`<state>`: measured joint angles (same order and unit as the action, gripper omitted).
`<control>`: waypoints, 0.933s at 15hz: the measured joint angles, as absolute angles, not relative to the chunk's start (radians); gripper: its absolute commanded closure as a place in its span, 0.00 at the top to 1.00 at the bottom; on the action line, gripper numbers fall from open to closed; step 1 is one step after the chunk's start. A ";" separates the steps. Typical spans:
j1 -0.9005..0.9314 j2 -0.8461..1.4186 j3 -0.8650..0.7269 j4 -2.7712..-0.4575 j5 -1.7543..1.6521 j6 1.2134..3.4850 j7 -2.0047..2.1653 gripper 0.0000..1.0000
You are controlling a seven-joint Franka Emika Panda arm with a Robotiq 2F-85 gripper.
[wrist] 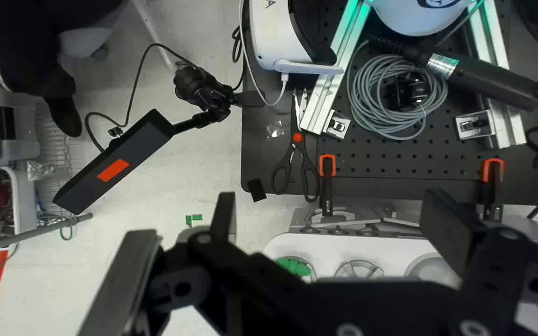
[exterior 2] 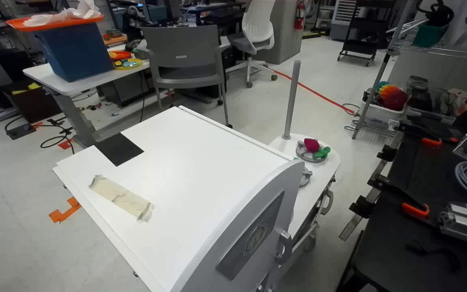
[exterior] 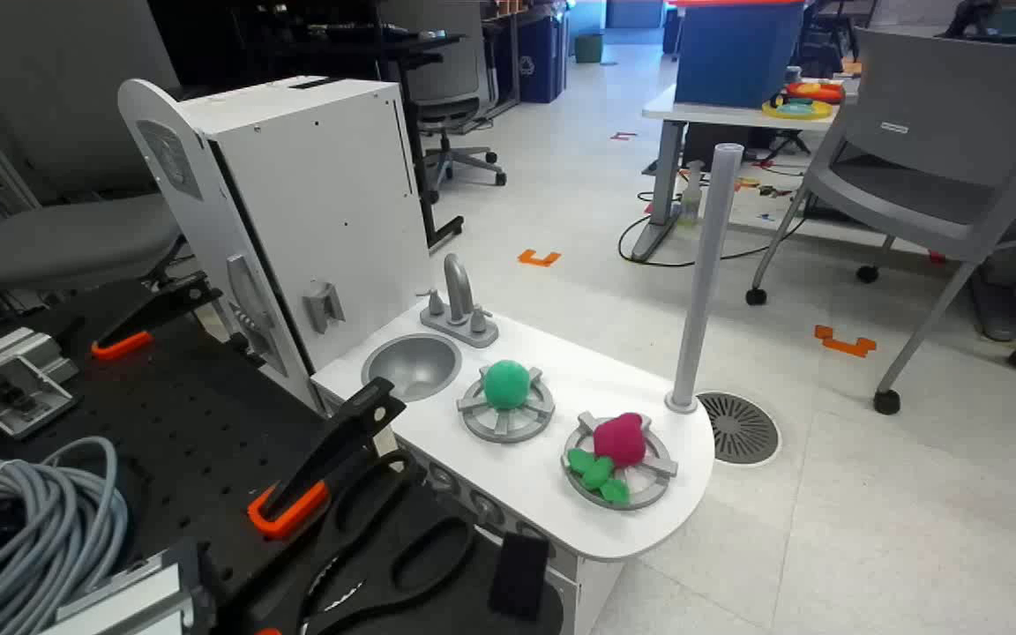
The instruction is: Pick up the purple plushy from the silver object and put it on the counter
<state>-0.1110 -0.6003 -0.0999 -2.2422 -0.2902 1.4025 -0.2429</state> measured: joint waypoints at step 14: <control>-0.106 -0.376 -0.197 -2.241 -0.283 1.707 -0.243 1.00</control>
<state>-0.1056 -0.3764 -0.1973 -2.2407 -0.2827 1.7069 -0.2425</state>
